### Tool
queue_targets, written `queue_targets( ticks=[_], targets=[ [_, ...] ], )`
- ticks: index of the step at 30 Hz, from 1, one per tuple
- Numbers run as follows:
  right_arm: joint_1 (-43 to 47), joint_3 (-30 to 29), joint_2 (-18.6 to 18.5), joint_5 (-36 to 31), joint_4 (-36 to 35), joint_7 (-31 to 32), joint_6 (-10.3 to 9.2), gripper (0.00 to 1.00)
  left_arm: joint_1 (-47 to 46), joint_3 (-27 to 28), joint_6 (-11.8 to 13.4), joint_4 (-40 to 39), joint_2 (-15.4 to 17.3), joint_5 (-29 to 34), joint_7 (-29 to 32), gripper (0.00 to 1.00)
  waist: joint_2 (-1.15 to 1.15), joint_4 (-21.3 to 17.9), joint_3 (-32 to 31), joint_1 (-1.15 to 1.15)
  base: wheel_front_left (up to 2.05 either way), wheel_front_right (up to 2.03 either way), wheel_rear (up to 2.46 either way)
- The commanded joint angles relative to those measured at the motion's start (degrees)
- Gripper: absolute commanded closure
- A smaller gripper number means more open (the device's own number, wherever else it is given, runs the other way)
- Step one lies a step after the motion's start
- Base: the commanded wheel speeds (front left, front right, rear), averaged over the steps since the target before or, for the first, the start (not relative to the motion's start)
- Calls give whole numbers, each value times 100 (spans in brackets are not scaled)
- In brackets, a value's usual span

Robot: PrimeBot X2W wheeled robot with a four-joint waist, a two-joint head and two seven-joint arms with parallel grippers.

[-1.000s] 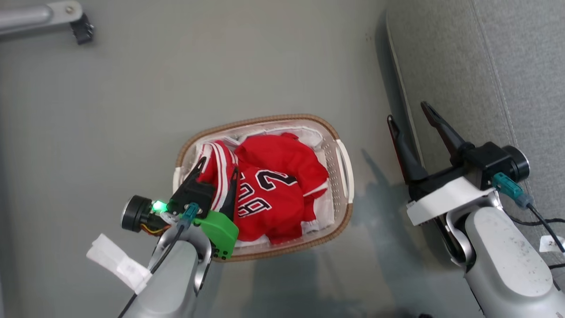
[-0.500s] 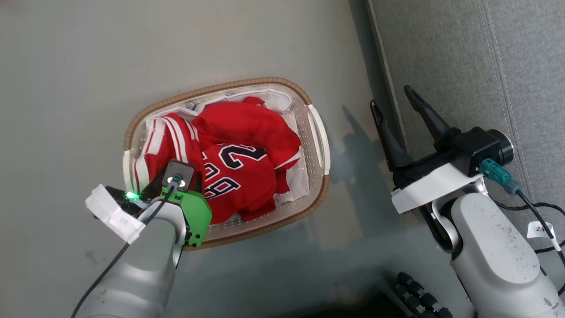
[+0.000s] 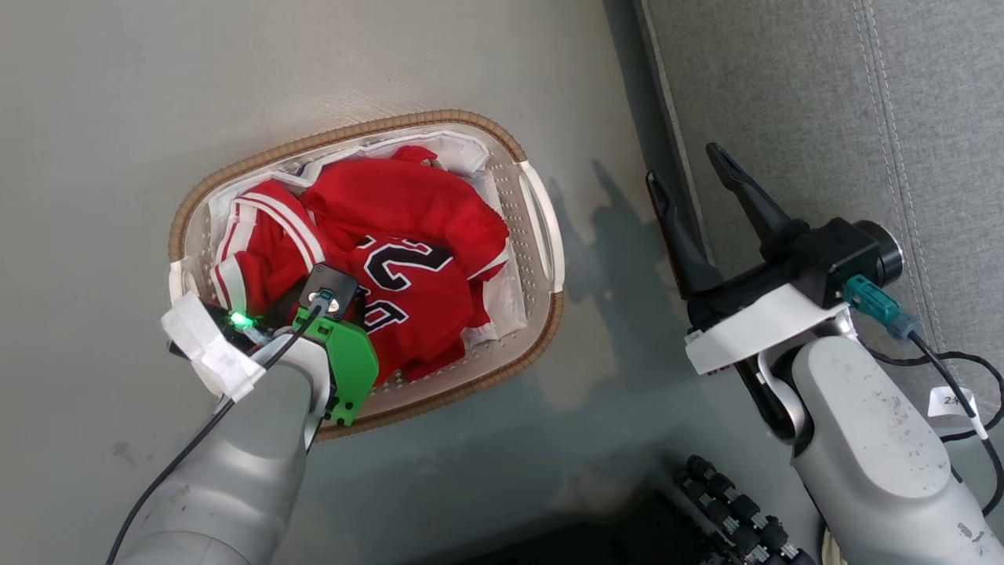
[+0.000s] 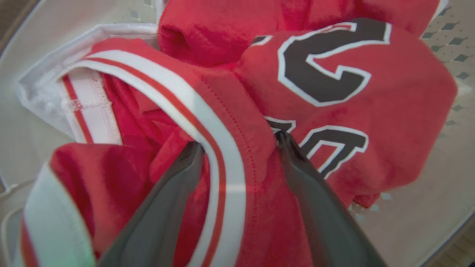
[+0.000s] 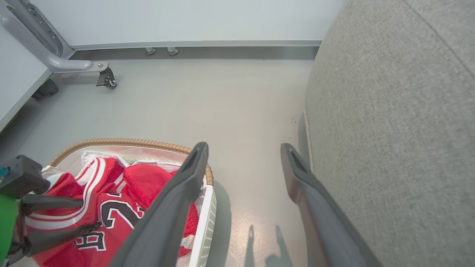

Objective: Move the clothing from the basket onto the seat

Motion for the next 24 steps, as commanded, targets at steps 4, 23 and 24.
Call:
queue_targets(
  ticks=[4, 23, 24],
  targets=[
    [-75, 46, 12, 56, -2, -25, -2, 0, -125, -145, -265, 28, 22, -38, -202, 0, 0, -33, 21, -1, 0, 0, 0],
    [235, 147, 69, 101, 266, -25, -2, 0, 563, -524, -397, -204, 5, -794, -603, 100, 0, 60, -904, -1, 0, 0, 0],
    [266, 162, 66, 103, 284, -25, -2, 0, 627, -498, -397, -279, 5, -830, -611, 100, 0, 81, -991, -1, 0, 0, 0]
  ],
)
